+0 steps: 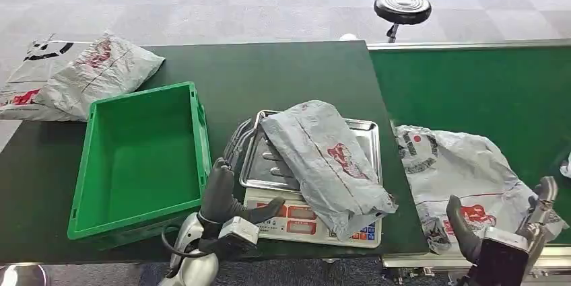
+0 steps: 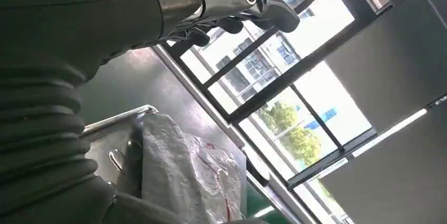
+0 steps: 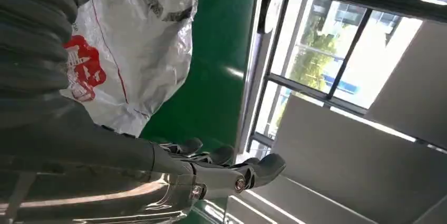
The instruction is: Moved the parcel from conveyor to table for the left to box.
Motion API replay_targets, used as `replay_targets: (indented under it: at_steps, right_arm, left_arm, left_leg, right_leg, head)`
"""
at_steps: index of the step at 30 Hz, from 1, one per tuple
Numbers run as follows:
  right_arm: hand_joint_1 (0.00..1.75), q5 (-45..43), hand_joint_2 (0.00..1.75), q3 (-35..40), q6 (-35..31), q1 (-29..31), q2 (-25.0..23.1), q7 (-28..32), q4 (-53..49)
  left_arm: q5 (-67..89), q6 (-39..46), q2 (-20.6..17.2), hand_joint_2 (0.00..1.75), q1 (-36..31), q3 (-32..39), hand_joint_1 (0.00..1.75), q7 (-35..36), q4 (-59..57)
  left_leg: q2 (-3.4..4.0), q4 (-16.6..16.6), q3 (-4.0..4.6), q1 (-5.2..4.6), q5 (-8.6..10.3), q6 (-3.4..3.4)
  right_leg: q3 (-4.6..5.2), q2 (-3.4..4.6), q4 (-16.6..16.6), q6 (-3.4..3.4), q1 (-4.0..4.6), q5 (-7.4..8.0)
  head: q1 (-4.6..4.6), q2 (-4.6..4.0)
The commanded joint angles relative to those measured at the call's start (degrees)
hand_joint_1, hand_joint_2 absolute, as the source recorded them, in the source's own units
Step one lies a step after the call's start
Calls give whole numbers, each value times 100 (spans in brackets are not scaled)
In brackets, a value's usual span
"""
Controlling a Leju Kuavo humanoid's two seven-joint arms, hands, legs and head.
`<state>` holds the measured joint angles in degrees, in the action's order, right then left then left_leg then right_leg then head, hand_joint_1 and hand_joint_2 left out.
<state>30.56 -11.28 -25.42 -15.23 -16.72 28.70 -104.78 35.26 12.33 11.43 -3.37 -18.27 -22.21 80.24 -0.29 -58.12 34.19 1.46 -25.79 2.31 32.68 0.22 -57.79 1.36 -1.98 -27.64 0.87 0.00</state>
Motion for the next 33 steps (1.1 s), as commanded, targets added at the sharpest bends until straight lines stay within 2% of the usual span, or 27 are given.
replay_targets:
  at_steps: [1, 23, 24, 25, 26, 28, 33]
  right_arm:
    - [0, -8, 175, -301, 35, 31, -66, -17, 45]
    - [0, -8, 175, -301, 35, 31, -66, -17, 45]
    - [0, -161, 175, 49, 765, 169, 120, 19, 251]
    - [0, -9, 175, 214, 599, 494, 80, 9, 652]
    - [0, 17, 175, 320, 458, 600, 108, -17, 801]
    - [0, 25, 175, 355, 413, 634, 118, -31, 847]
    - [0, -12, 175, 404, 353, 539, 157, -104, 702]
  left_arm:
    - [-20, 34, -197, 175, -195, -225, 0, 37, -332]
    - [-20, 34, -197, 175, -195, -225, 0, 37, -332]
    - [1420, -1123, -804, 175, -1042, -1447, 0, 1106, -1028]
    - [2026, -867, -451, 175, -1565, -1423, 0, 971, -2037]
    - [2021, -680, -294, 175, -1797, -1394, 0, 846, -2537]
    - [2022, -637, -257, 175, -1858, -1390, 0, 818, -2660]
    - [2019, -679, -354, 175, -1799, -1455, 0, 829, -2525]
  left_leg:
    - [-5, 12, -11, -2, 4, -15]
    - [-4, 12, -9, 0, 5, -15]
    - [-4, 9, -7, -3, 4, -11]
    - [-4, 12, -9, 0, 5, -15]
    - [-26, 9, 0, -1, 15, -10]
    - [-35, 22, -9, 0, 28, -20]
    - [11, 15, -5, -1, 21, -21]
  right_leg:
    - [-15, -10, 13, -16, 3, 1]
    - [-12, -11, 14, -17, 5, 3]
    - [-8, -9, 8, -13, 1, 1]
    - [-12, -11, 14, -17, 5, 3]
    - [-10, -30, 8, -11, 2, 5]
    - [-14, -42, 27, -18, 6, 17]
    - [-9, -1, 17, -12, 4, 27]
  head:
    - [0, 0]
    - [0, 0]
    - [0, 0]
    - [0, 0]
    - [0, 0]
    - [-2, 0]
    - [0, 0]
